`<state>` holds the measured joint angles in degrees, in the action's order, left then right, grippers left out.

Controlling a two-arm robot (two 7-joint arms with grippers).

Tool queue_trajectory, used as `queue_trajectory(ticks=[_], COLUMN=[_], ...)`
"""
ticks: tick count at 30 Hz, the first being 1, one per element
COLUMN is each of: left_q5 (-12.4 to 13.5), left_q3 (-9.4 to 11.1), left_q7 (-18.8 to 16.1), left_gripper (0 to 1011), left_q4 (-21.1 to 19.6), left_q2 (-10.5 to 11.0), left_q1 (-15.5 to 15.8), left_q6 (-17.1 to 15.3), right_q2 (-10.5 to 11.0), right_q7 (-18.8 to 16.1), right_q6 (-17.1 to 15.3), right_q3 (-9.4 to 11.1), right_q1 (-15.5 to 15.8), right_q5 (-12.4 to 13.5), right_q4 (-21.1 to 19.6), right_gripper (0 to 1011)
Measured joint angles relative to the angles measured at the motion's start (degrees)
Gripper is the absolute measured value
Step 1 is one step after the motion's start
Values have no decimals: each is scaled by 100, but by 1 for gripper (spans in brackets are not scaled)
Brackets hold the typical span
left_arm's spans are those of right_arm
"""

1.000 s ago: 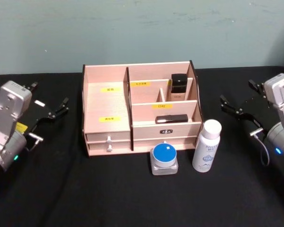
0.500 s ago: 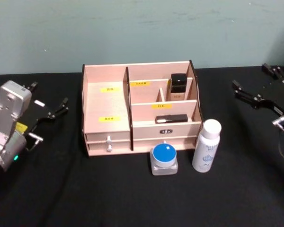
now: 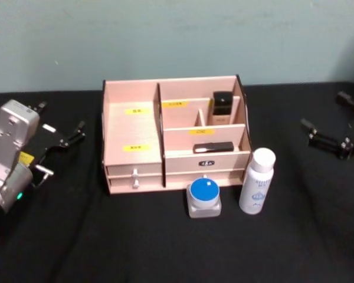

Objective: Pick up the facial cleanser and watermelon frost from the table and place them into the tiered storage box.

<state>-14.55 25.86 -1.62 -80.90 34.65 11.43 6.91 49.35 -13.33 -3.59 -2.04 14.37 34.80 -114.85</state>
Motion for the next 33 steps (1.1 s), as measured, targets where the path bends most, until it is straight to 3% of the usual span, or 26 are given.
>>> queue_trajectory(ticks=[8, 13, 25, 33], left_q5=[0, 0, 0, 0], left_q3=[0, 0, 0, 0], left_q7=[0, 0, 0, 0], left_gripper=[1001, 1001, 1001, 1001], left_q4=[0, 0, 0, 0], left_q2=[0, 0, 0, 0], left_q1=[0, 0, 0, 0], left_q6=[0, 0, 0, 0], right_q2=[228, 250, 146, -78], right_q7=[-281, -386, -394, -456], right_q6=[-193, -313, -610, -744], right_q3=[659, 739, 244, -226], right_q1=[1003, 1286, 1116, 698], right_q5=[206, 211, -111, -313], right_q4=[-699, -909, -816, -439], right_gripper=[1002, 1002, 1002, 1002])
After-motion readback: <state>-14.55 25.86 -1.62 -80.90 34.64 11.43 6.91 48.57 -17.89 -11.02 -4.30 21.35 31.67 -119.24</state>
